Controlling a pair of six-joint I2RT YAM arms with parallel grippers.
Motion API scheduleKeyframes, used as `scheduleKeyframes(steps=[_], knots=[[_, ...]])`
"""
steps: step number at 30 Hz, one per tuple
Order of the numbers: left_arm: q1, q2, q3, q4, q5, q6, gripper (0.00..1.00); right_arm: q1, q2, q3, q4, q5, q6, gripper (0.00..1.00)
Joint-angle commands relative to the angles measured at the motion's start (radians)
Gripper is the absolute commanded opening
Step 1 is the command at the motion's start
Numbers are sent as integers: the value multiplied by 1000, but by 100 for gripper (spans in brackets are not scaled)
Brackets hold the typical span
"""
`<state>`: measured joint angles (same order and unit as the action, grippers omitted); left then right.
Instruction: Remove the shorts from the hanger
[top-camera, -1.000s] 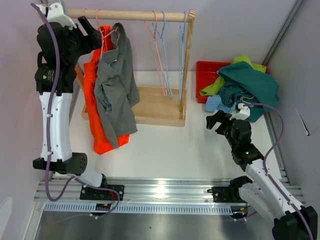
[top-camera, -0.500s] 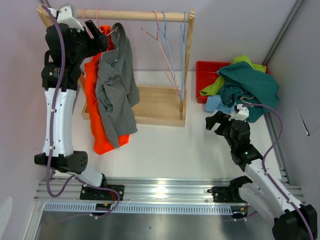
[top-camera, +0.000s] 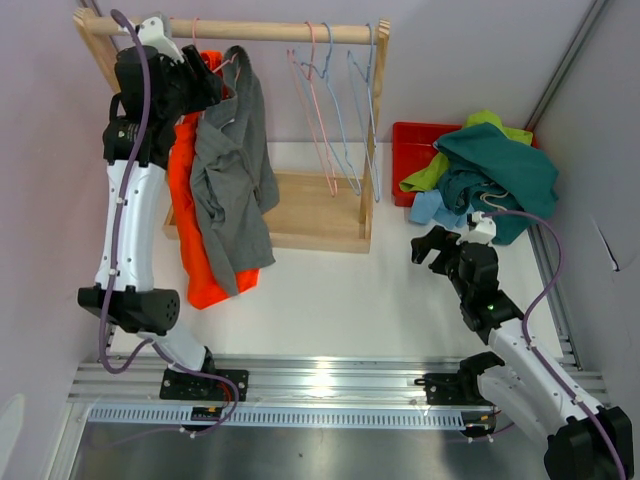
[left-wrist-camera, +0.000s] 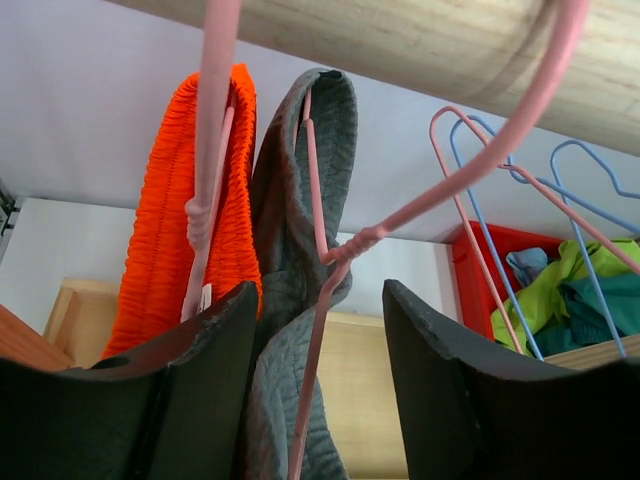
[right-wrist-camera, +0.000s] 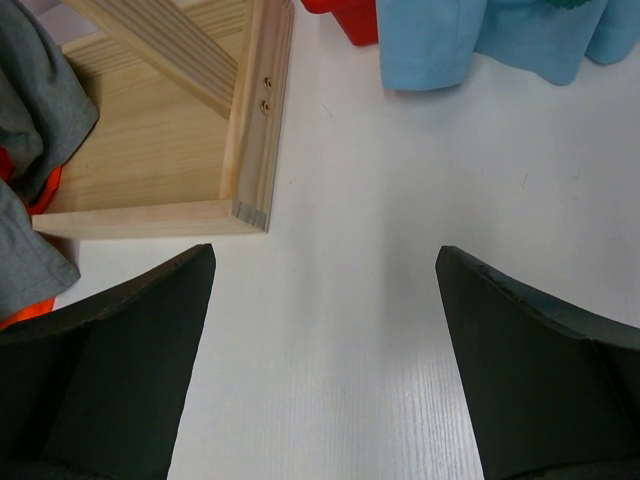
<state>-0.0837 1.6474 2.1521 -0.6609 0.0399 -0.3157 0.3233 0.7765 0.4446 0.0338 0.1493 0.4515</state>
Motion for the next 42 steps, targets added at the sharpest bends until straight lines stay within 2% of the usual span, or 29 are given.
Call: scheduleKeyframes(steps=[1, 7, 8, 10, 11, 12, 19, 22, 26, 33, 34, 37, 42], knots=[[-10, 23, 37, 32, 9, -14, 57, -9, 6, -7, 44, -1, -5, 99], [-19, 89, 114, -17, 12, -5, 47, -16, 12, -14, 55, -5, -7, 100], [-19, 94, 115, -17, 11, -3, 34, -18, 12, -14, 57, -5, -4, 99], [-22, 104, 121, -26, 9, -5, 19, -18, 14, -14, 57, -7, -5, 99], [-24, 110, 127, -32, 8, -5, 4, -21, 14, -14, 57, -8, -5, 99], [-25, 121, 137, -40, 2, -5, 0, -21, 15, -14, 57, -10, -5, 99], [-77, 106, 261, -81, -26, 29, 0, -21, -11, 6, 58, -28, -2, 99], [-100, 97, 336, -114, -28, 27, 0, -7, -43, 63, 69, -77, -22, 99], [-136, 26, 359, -103, -35, 27, 0, 86, -72, 189, 126, -139, -66, 99], [-168, -34, 284, -98, -64, 6, 0, 488, 88, 529, 129, -51, -227, 99], [-171, -35, 275, -95, -67, 6, 0, 607, 148, 593, 133, -28, -284, 99], [-185, -44, 233, -86, -77, 1, 0, 802, 295, 704, 193, 73, -374, 99], [-195, -46, 213, -83, -78, -5, 0, 927, 535, 888, 213, 117, -390, 99]])
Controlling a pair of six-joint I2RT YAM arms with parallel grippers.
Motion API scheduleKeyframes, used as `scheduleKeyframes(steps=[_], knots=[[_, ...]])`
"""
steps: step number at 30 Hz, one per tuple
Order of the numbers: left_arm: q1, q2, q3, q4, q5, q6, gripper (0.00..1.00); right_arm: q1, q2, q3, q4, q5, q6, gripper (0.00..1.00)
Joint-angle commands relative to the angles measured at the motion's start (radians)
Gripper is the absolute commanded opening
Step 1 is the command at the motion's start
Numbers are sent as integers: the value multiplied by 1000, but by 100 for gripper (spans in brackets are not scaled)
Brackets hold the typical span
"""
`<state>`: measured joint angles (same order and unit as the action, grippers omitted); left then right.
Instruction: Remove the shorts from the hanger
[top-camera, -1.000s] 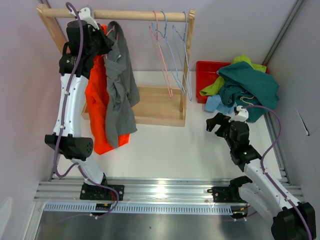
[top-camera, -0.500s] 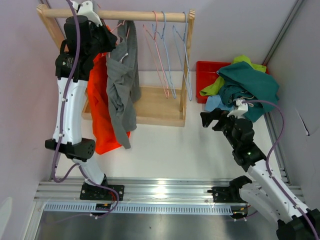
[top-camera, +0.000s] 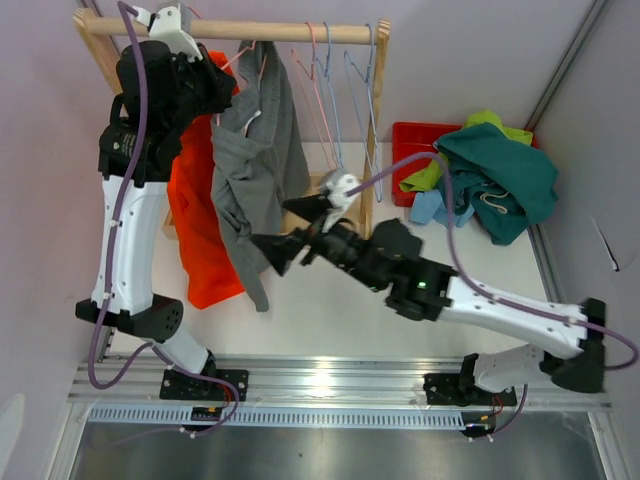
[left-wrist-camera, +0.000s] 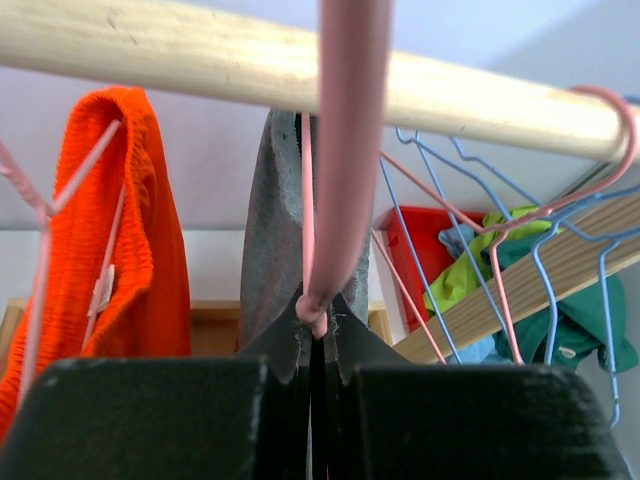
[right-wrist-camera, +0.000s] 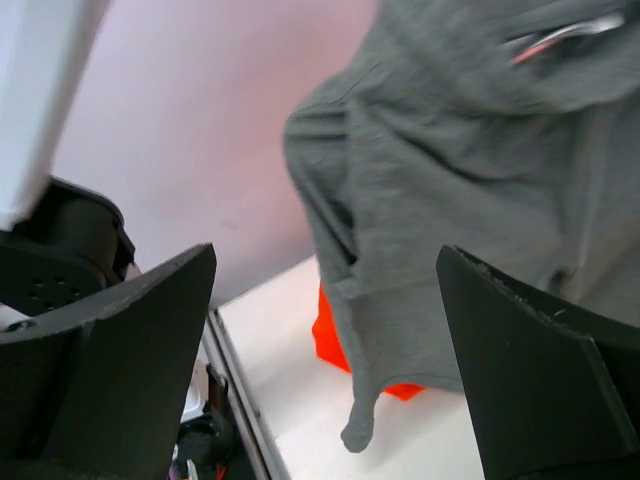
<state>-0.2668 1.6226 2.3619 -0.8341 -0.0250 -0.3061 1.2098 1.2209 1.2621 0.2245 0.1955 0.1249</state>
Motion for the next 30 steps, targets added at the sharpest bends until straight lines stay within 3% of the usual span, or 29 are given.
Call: scheduleKeyframes(steps=[1, 8, 17, 19, 21, 22, 23, 24, 30], knots=[[-14, -21, 0, 87, -10, -16, 0, 68, 156, 120, 33, 74, -77, 99], [-15, -53, -26, 64, 5, -5, 0, 102, 366, 281, 55, 140, -120, 99], [-14, -145, -147, 78, 17, 12, 0, 102, 508, 344, 188, 257, -183, 99], [-14, -162, -155, 84, 17, 12, 0, 102, 546, 373, 191, 277, -179, 88], [-11, -167, -150, 82, 17, 9, 0, 102, 560, 376, 190, 246, -165, 68], [-8, -168, -148, 82, 20, 7, 0, 106, 566, 372, 187, 233, -150, 35], [-6, -170, -148, 85, 45, 5, 0, 114, 569, 369, 184, 228, -142, 22], [-5, -173, -148, 87, 43, 5, 0, 123, 571, 364, 179, 243, -136, 2], [20, -171, -133, 89, 33, 5, 0, 273, 497, 208, 208, 346, -139, 0]])
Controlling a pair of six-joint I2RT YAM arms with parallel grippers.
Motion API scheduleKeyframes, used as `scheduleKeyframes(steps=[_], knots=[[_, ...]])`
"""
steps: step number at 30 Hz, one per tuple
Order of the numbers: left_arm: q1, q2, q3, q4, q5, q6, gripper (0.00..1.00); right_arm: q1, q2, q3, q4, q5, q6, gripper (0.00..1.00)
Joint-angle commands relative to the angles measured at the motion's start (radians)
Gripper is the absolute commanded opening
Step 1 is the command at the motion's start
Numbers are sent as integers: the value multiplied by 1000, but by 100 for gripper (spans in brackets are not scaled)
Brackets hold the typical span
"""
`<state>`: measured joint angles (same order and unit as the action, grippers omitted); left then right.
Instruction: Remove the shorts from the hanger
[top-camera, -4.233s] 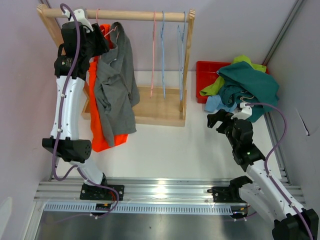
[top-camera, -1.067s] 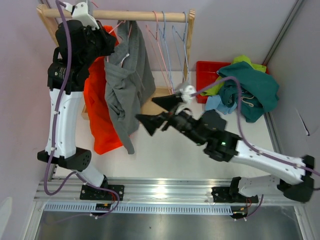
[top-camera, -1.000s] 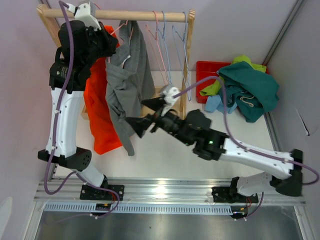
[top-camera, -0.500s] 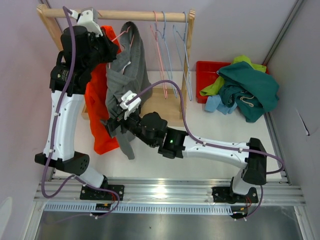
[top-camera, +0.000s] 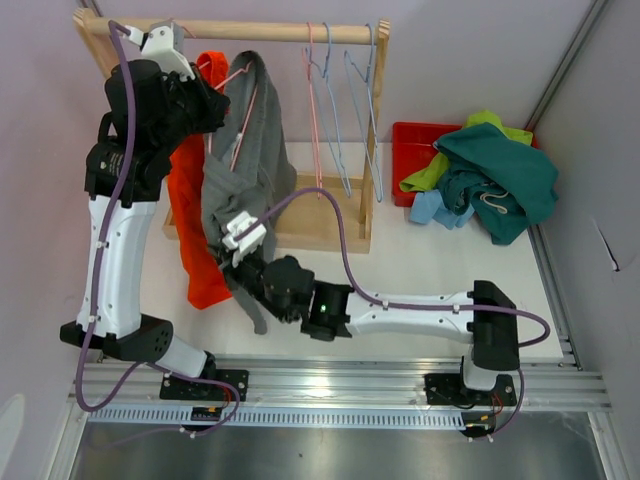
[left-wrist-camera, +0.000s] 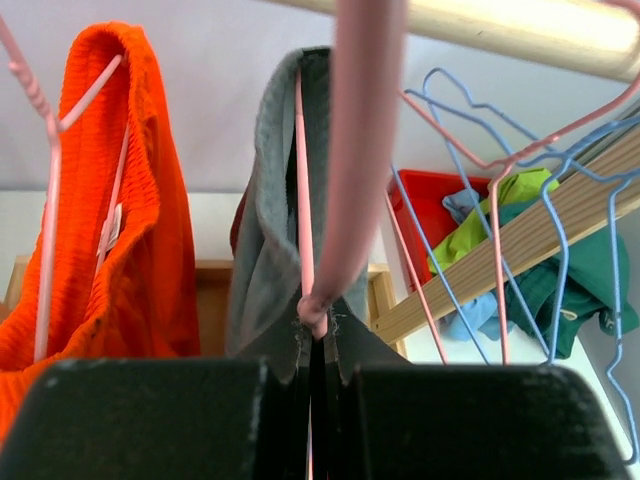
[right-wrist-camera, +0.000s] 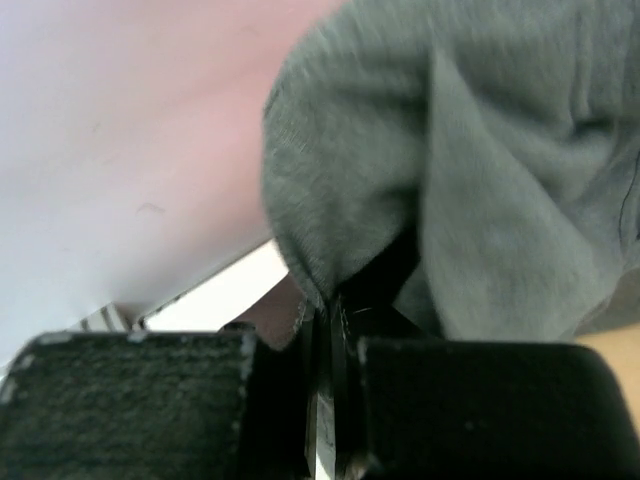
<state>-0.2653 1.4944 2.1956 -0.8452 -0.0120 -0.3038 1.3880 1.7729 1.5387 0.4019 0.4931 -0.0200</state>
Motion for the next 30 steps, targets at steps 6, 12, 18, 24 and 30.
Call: scheduleKeyframes(steps=[6, 12, 18, 24, 30], knots=[[28, 7, 105, 95, -28, 22, 0, 328, -125, -233, 37, 206, 11, 0], [35, 72, 176, 75, -46, 25, 0, 398, -104, -261, 14, 294, 71, 0], [70, 102, 242, 66, -66, 17, 0, 410, -83, -255, 3, 286, 29, 0], [77, 56, 150, 115, -86, 20, 0, 401, -72, -298, 38, 343, 42, 0], [130, 98, 242, 78, -29, -20, 0, 427, -38, -319, 14, 377, 81, 0]])
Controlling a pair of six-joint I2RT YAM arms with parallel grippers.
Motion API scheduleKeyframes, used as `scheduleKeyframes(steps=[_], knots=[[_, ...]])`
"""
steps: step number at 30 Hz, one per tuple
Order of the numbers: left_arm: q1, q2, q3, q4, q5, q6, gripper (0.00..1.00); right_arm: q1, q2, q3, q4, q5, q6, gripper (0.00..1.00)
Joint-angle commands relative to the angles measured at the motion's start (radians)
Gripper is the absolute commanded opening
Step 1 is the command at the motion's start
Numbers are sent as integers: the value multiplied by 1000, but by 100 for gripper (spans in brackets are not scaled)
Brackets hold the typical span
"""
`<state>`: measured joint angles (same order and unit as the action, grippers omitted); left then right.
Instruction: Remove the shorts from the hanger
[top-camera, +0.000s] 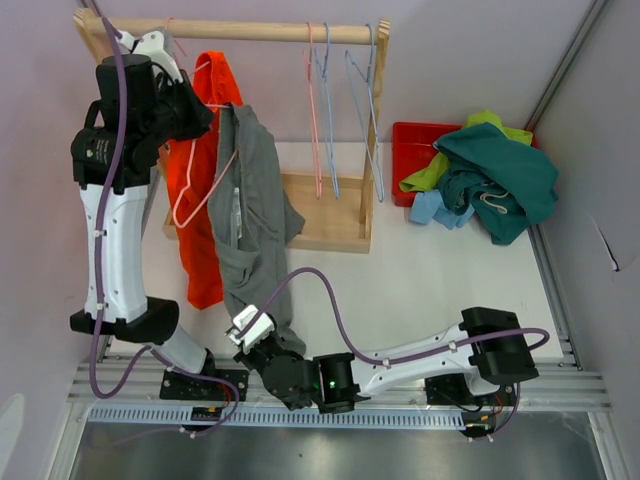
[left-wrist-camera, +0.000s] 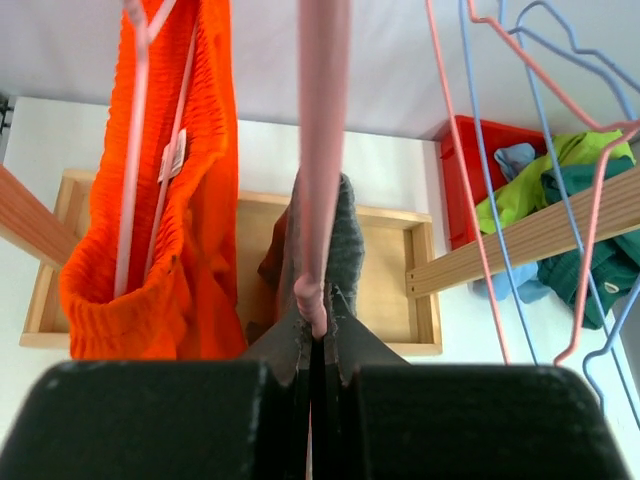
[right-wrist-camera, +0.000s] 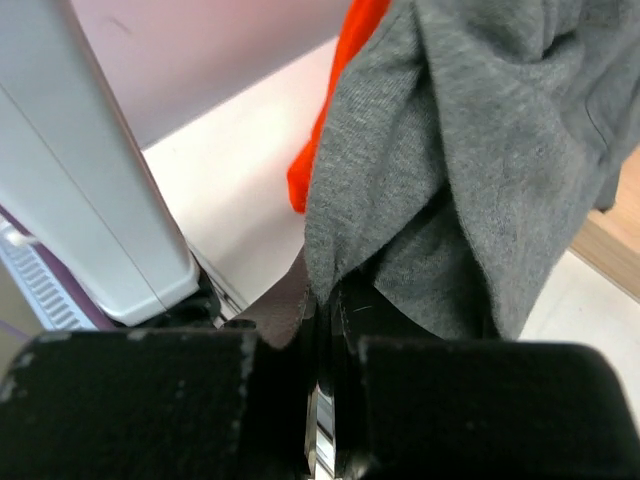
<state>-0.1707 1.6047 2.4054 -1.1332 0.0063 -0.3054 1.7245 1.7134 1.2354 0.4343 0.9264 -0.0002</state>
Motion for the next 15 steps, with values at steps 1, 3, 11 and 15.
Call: scheduleKeyframes(steps=[1, 3, 11, 15], knots=[[36, -23, 2, 374, -46, -21, 0, 87, 22, -25, -6, -49, 60, 0], [36, -55, -70, 372, -17, -27, 0, 63, 15, -33, 21, -46, 49, 0], [-26, -333, -593, 385, 149, -20, 0, -193, -15, 45, 121, -102, -109, 0], [-49, -419, -719, 337, 136, -24, 0, -365, 6, 160, 98, -202, -161, 0]])
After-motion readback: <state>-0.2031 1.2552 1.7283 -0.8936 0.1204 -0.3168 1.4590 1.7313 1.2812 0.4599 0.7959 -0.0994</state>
